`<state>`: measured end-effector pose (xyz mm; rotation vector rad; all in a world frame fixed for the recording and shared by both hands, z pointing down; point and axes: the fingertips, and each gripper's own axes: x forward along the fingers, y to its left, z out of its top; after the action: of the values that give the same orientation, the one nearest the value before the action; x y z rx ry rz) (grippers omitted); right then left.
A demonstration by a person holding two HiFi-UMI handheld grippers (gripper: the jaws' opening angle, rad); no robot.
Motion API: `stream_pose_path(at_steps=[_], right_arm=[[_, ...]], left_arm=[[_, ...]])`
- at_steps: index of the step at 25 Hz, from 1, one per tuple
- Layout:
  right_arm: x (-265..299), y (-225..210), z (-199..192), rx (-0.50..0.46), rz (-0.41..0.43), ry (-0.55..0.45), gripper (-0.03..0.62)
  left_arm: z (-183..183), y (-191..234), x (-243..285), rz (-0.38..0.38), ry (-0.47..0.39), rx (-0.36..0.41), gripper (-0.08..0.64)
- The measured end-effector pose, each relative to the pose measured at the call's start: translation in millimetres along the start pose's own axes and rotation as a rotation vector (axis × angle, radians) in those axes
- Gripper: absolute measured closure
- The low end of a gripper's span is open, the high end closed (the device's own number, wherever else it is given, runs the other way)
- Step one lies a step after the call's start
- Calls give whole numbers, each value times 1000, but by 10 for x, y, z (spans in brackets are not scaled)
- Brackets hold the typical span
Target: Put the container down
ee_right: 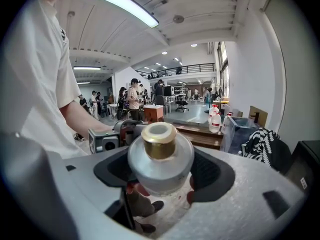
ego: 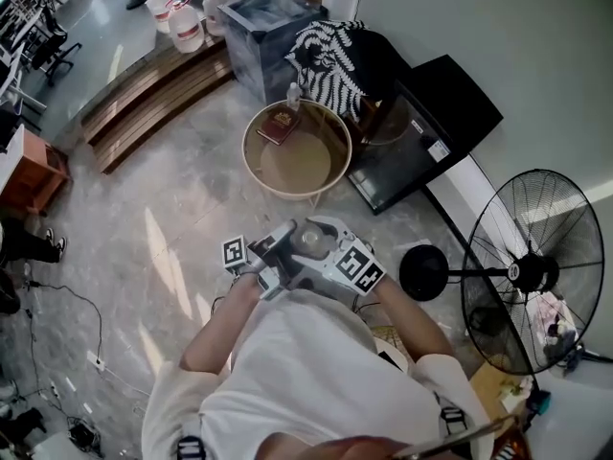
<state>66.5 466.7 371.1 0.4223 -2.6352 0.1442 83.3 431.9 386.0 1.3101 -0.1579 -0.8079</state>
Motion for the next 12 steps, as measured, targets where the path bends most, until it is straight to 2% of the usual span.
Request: stream_pose_path(at_steps=[12], right_arm=[[320, -510, 165, 30, -38, 7, 256]], left_arm=[[561, -71, 230, 18, 35, -27, 288]])
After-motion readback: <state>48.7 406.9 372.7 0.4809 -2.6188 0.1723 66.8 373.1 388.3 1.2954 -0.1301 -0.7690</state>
